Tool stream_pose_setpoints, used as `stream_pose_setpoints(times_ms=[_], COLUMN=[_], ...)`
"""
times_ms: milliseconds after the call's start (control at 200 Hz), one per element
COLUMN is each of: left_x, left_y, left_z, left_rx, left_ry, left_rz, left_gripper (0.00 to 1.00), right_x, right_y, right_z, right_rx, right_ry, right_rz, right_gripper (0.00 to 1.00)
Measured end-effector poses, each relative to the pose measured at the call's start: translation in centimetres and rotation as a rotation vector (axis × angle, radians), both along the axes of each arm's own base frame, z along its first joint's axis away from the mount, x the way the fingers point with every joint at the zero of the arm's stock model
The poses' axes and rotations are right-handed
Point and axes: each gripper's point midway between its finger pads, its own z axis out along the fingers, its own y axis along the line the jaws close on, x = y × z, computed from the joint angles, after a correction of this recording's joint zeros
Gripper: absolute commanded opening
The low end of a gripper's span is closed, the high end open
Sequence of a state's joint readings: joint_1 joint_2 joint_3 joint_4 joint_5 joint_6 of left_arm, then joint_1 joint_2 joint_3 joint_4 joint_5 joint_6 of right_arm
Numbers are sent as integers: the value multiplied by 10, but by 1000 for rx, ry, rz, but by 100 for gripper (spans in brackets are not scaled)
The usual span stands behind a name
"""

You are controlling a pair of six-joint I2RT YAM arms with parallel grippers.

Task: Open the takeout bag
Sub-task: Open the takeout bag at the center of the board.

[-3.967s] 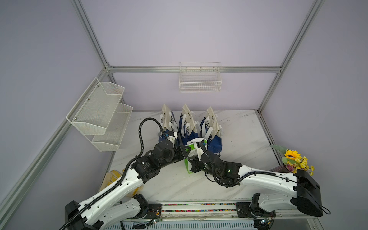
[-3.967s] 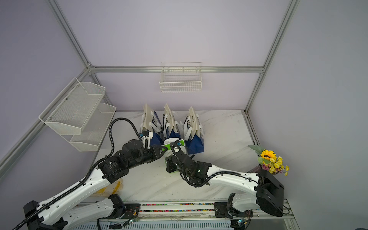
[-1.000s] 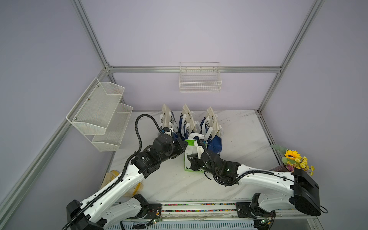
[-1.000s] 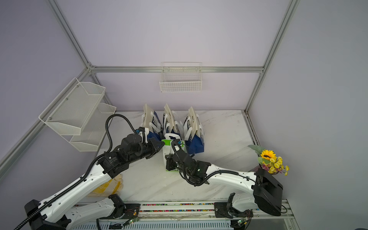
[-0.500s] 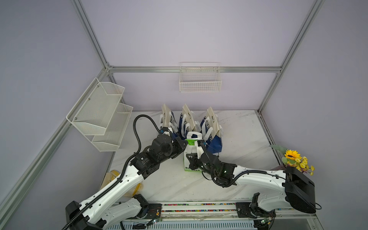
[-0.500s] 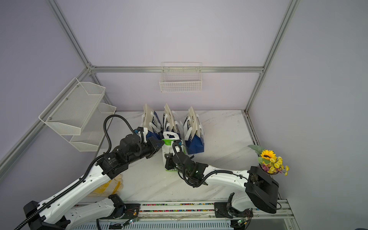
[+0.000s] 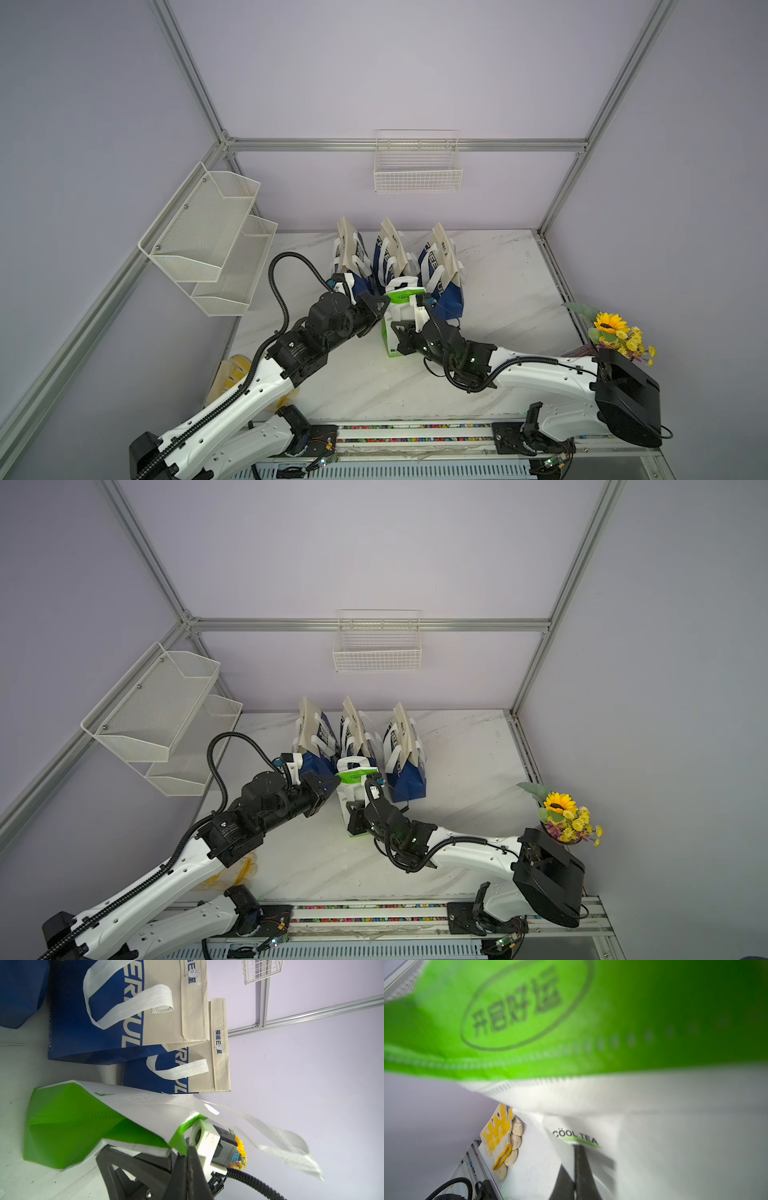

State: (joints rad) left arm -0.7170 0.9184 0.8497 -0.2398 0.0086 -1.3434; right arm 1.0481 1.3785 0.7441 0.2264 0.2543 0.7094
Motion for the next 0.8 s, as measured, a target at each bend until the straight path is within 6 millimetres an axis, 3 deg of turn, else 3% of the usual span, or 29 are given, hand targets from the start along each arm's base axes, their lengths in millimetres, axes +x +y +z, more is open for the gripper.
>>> stream_pose_setpoints(times_ms=[10,50,115,145,285,385,465,675,800], left_x=[0,0,1,1,3,4,4,3,2], left_y=[0,-1,-2,-2,-7,-10,-13,-14,-15], left_z=[0,1,4,5,4,0,-2,0,6], left_rx=[-1,-3,-12,-17,-18,-12,1,17,20], left_ry=[-1,-2,-11,-16,-16,-11,-11,-16,-31], left_rz=[0,-1,-3,-4,-15,-27,-41,-56,-66], left_gripper=[0,0,0,0,0,0,0,0,0], right_x=[-1,-4,-12,-19,-43,-36,-29,-18,-23], right_y=[0,0,-5,-8,-27,-42,-48,-43,-21], right_z=[0,3,9,12,46,85,103,102,104], right_rx=[-8,-35,-93,-129,-236,-268,-321,-490,-517], right_ry=[-1,-6,-16,-27,-101,-194,-272,-435,-490], right_rz=[3,10,15,25,53,9,-23,11,131], right_gripper=[1,23,66,73,70,71,74,70,49])
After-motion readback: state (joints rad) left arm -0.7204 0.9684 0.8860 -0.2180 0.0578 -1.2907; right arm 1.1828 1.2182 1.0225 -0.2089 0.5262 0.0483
